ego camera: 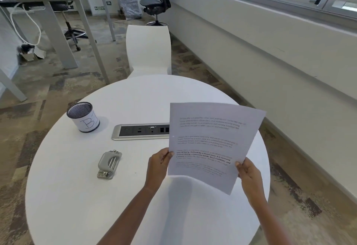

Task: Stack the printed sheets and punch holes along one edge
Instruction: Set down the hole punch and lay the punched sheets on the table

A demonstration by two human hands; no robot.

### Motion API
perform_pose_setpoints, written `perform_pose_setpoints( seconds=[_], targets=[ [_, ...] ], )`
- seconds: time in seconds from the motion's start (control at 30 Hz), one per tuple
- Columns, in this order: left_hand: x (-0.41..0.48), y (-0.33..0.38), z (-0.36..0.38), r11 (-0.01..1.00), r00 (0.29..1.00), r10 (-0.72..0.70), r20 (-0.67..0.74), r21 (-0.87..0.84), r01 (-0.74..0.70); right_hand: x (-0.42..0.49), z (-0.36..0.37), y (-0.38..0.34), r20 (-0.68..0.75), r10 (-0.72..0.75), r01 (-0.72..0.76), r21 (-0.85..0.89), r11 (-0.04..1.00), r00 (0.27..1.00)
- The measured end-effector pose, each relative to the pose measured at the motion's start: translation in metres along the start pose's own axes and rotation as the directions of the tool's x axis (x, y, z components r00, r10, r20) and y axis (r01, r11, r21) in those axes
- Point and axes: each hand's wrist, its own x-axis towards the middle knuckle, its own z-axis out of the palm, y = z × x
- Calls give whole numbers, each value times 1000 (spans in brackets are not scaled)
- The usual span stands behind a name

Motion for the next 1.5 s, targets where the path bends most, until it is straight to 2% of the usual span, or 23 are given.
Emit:
perform_pose_setpoints(
  seconds=[0.1, 0.33, 0.47, 0.6, 0.9, 1.0, 1.13, 1.33, 1.5],
  targets=[
    [3, 6, 14, 998, 998, -54, 29, 17, 53, 5, -13, -1, -6, 24, -24, -8, 1000, 1000],
    [2, 2, 51, 949, 950, -299, 86, -78, 306, 20, -34, 17, -14, 203, -202, 14, 979, 979],
    [-1, -16, 66, 904, 905, -418, 76, -64, 423, 31, -39, 32, -33, 308, -308, -5, 951, 951],
    [-9, -28, 76, 878, 878, -478, 22, -10, 479, 42, -40, 45, -27, 364, -365, -70, 928, 931],
    [-18, -28, 97, 889, 914, -402, -59, 214, 404, 54, -38, 61, -6, 406, -398, -212, 893, 914],
    [-20, -27, 101, 886, 929, -363, -68, 283, 367, 52, -37, 62, -13, 388, -374, -293, 880, 922],
    [-23, -27, 102, 878, 945, -321, -68, 353, 324, 52, -41, 63, -31, 364, -356, -303, 884, 931],
    [-30, -29, 93, 851, 957, -282, -61, 445, 279, 52, -42, 61, -74, 200, -211, -472, 856, 977],
    [-36, -40, 62, 776, 984, -118, -135, 606, 176, 42, -19, 54, -18, 68, -68, -493, 867, 998]
  ],
)
